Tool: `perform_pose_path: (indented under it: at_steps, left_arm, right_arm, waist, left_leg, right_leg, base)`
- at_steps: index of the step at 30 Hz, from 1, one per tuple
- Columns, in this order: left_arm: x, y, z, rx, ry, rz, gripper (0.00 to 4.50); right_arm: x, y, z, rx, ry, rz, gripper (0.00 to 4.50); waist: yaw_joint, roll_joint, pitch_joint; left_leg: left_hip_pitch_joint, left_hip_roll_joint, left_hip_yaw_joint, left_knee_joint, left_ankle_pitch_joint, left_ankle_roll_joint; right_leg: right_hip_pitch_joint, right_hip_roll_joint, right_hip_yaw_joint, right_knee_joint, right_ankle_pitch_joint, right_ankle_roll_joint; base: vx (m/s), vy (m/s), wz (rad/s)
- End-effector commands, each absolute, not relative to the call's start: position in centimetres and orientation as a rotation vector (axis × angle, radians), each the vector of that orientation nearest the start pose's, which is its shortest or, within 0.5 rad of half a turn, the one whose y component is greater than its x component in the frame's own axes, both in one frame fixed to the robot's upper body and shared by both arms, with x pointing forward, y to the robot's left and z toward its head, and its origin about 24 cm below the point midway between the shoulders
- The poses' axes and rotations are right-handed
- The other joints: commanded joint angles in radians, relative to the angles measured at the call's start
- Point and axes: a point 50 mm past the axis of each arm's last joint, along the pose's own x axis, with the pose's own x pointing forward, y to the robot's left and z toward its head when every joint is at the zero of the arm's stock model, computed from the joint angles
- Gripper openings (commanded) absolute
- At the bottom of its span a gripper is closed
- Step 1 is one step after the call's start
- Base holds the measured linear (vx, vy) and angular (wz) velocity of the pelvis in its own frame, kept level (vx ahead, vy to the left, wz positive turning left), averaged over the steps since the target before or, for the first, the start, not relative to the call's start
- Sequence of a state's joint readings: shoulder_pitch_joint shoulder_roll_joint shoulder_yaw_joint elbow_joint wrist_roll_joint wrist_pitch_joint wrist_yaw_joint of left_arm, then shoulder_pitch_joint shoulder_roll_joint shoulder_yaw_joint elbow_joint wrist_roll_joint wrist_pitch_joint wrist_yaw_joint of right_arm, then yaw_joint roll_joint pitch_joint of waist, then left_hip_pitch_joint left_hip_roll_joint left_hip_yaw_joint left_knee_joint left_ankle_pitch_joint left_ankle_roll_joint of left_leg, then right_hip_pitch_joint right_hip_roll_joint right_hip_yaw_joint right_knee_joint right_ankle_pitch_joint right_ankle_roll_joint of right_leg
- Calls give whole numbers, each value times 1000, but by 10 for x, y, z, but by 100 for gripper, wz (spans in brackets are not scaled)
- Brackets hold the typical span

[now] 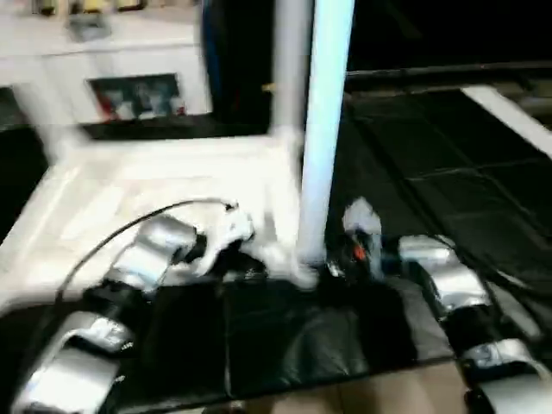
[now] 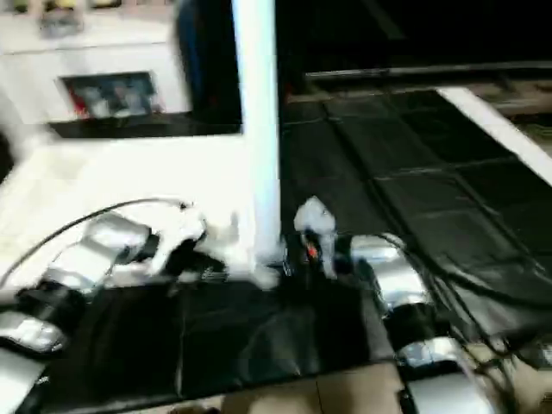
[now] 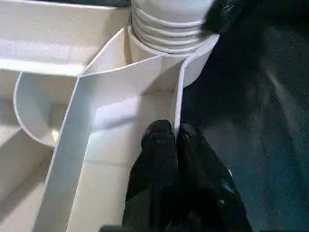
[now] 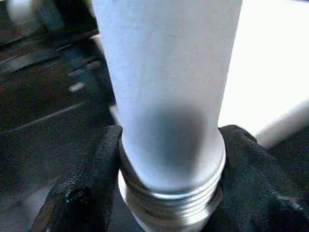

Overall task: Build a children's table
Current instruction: Rotate leg to tighten

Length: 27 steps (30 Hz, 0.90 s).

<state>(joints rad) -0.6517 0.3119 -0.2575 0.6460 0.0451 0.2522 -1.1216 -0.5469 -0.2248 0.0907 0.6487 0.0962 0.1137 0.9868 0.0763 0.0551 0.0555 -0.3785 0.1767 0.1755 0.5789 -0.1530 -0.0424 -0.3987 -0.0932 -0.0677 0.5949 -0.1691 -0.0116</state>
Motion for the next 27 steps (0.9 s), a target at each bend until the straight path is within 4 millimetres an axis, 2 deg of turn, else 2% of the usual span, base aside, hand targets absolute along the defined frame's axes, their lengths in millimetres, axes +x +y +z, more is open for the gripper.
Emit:
perform_pose_path:
  at_steps: [1, 2, 5, 6, 7, 9, 10, 11, 12, 15, 16, 18, 21, 22, 23, 25, 27]
  left_arm:
    - [337, 88, 63, 211, 444, -1163, 0]
    - [338, 86, 63, 200, 442, -1140, 0]
    - [350, 76, 67, 178, 412, -982, 0]
    - [352, 74, 68, 177, 406, -947, 0]
    - [353, 71, 69, 190, 400, -925, 0]
    - [352, 68, 69, 208, 402, -920, 0]
    - [352, 67, 69, 210, 403, -923, 0]
    - [351, 67, 69, 211, 405, -929, 0]
    - [349, 68, 68, 217, 407, -947, 0]
    - [347, 71, 66, 224, 413, -960, 0]
    - [346, 74, 65, 221, 420, -971, 0]
    - [346, 77, 64, 220, 422, -974, 0]
    - [344, 83, 63, 228, 426, -997, 0]
    - [342, 90, 61, 252, 428, -1038, 0]
    - [341, 93, 60, 266, 432, -1055, 0]
    - [339, 98, 59, 290, 434, -1083, 0]
    - [338, 104, 58, 313, 450, -1114, 0]
  right_arm:
    - [317, -76, 32, -31, 348, 1099, 269]
    - [318, -72, 31, -24, 352, 1072, 269]
    - [325, -55, 31, 21, 351, 911, 269]
    - [327, -52, 31, 27, 346, 866, 269]
    - [329, -49, 32, 38, 341, 831, 269]
    - [330, -45, 33, 63, 327, 798, 269]
    - [330, -43, 34, 65, 314, 804, 269]
    - [329, -43, 34, 64, 309, 808, 304]
    - [327, -43, 34, 61, 298, 819, 325]
    - [327, -45, 34, 67, 294, 820, 349]
    - [326, -49, 35, 76, 286, 825, 361]
    - [326, -53, 35, 75, 279, 830, 375]
    - [325, -65, 36, 51, 252, 860, 395]
    - [324, -78, 39, 32, 231, 898, 416]
    - [323, -86, 40, 22, 224, 917, 416]
    - [323, -97, 42, 4, 215, 938, 433]
    - [322, -109, 45, -22, 208, 977, 447]
  waist:
    - [-7, -7, -57]
    - [-10, -2, -58]
    - [-24, -4, -58]
    - [-26, 1, -57]
    - [-27, -2, -58]
    - [-28, 0, -59]
    - [-29, 2, -62]
    - [-29, 3, -63]
    - [-27, 11, -67]
    - [-26, 7, -68]
    - [-25, 10, -69]
    - [-24, 8, -71]
    - [-23, 7, -70]
    - [-19, 3, -72]
    - [-17, 4, -73]
    - [-13, 4, -75]
    - [-11, 3, -78]
  left_leg:
    - [23, 36, -26, -73, -425, -17]
    - [24, 35, -26, -72, -430, -19]
    - [27, 32, -27, -70, -453, -11]
    - [30, 31, -28, -69, -464, -17]
    - [31, 29, -30, -70, -475, -15]
    - [31, 31, -30, -72, -474, -11]
    - [25, 32, -31, -77, -468, -4]
    - [24, 34, -31, -79, -461, -1]
    - [23, 37, -31, -83, -447, 3]
    - [23, 38, -25, -82, -438, 9]
    - [19, 38, -24, -81, -418, 15]
    - [15, 38, -22, -80, -394, 23]
    - [16, 37, -19, -77, -390, 29]
    - [15, 38, -18, -77, -367, 37]
    - [15, 38, -18, -76, -358, 42]
    - [12, 41, -17, -74, -325, 54]
    - [8, 43, -14, -70, -286, 65]
  right_leg:
    - [34, -59, 26, -101, -555, -135]
    - [33, -59, 26, -101, -562, -131]
    - [26, -56, 22, -112, -587, -114]
    - [21, -55, 21, -114, -596, -111]
    - [23, -54, 16, -119, -607, -100]
    - [22, -56, 18, -119, -597, -97]
    - [30, -54, 17, -118, -556, -96]
    - [32, -54, 18, -115, -529, -101]
    - [34, -53, 22, -109, -467, -120]
    - [33, -50, 28, -101, -368, -163]
    - [38, -53, 30, -97, -330, -180]
    - [42, -53, 31, -92, -294, -193]
    - [42, -54, 30, -95, -315, -194]
    - [44, -54, 31, -97, -311, -190]
    - [46, -54, 31, -94, -301, -190]
    - [48, -51, 31, -88, -252, -202]
    - [50, -50, 29, -79, -184, -230]
  base:
    - [0, 0, 0]
    - [0, 0, 0]
    - [0, 0, 0]
    - [0, 0, 0]
    - [0, 0, 0]
    - [0, 0, 0]
    - [0, 0, 0]
    - [0, 0, 0]
    - [0, 0, 0]
    - [0, 0, 0]
    - [0, 0, 0]
    - [0, 0, 0]
    - [0, 0, 0]
    - [0, 0, 0]
    - [0, 0, 0]
    - [0, 0, 0]
    - [0, 0, 0]
